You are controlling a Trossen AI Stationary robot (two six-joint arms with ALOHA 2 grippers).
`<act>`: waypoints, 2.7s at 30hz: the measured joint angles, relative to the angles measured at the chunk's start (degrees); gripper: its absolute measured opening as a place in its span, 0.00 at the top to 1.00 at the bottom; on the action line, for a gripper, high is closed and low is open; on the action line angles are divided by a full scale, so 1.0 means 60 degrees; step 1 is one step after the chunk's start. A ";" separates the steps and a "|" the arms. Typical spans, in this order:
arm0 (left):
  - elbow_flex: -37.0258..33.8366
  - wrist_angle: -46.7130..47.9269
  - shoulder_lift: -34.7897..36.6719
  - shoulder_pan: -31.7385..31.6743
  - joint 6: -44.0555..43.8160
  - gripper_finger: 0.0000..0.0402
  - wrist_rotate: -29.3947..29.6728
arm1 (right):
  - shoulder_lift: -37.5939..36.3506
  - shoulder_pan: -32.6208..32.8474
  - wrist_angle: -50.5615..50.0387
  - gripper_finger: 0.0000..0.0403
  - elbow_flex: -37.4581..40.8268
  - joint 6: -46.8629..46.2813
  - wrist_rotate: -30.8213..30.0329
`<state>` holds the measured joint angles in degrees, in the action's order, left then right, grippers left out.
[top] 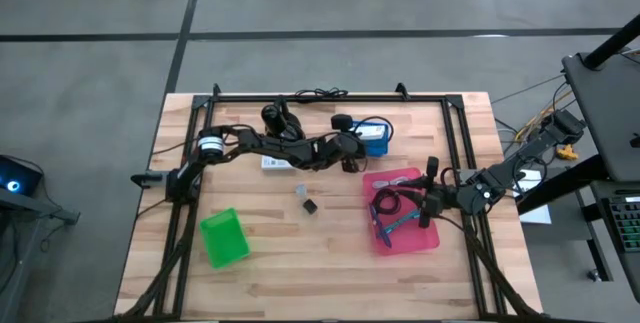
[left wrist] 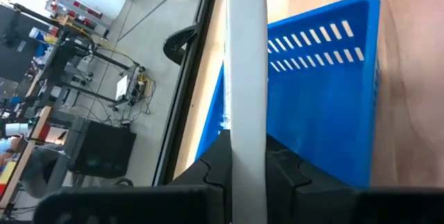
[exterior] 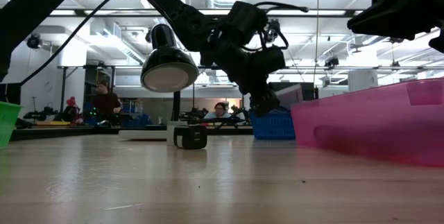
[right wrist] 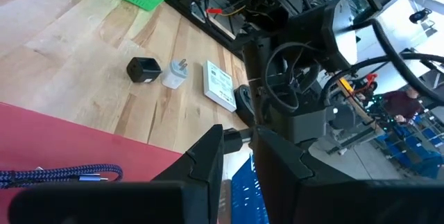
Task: Pick and place items into bin
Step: Put the bottom white card reader box into the blue bin
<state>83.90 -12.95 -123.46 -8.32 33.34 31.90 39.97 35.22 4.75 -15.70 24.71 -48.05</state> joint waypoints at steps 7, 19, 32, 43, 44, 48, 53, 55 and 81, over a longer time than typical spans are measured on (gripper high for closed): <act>0.0011 -0.0020 0.0000 -0.0081 -0.0004 0.93 0.0002 | 0.0000 0.0000 0.0000 0.83 0.0000 0.0000 -0.0001; 0.0011 -0.0033 0.0000 -0.0084 -0.0016 0.86 -0.0038 | 0.0000 0.0000 0.0000 0.83 0.0000 -0.0004 -0.0002; 0.0011 -0.0022 0.0000 -0.0085 -0.0004 0.86 -0.0080 | 0.0000 0.0001 0.0000 0.83 0.0000 -0.0004 -0.0003; 0.0011 -0.0014 0.0000 -0.0087 0.0001 0.79 -0.0087 | 0.0000 0.0001 0.0000 0.83 0.0000 -0.0007 -0.0003; 0.0011 -0.0012 0.0000 -0.0084 0.0000 0.78 -0.0087 | 0.0000 0.0001 0.0000 0.83 0.0000 -0.0007 -0.0003; 0.0011 -0.0014 0.0000 -0.0085 0.0000 0.70 -0.0086 | 0.0000 0.0004 -0.0001 0.83 0.0000 -0.0007 -0.0003; 0.0011 -0.0013 0.0000 -0.0084 -0.0001 0.64 -0.0083 | -0.0004 0.0003 0.0000 0.83 0.0000 -0.0007 -0.0003; 0.0027 -0.0011 0.0000 -0.0084 -0.0004 0.62 -0.0083 | 0.0000 0.0000 0.0000 0.83 0.0000 -0.0007 -0.0003; 0.0117 -0.0015 0.0000 0.0002 0.0000 0.60 -0.0076 | -0.0004 0.0003 -0.0007 0.83 0.0000 -0.0007 -0.0003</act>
<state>84.60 -13.04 -123.46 -8.31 33.34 31.44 39.94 35.24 4.71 -15.70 24.67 -48.07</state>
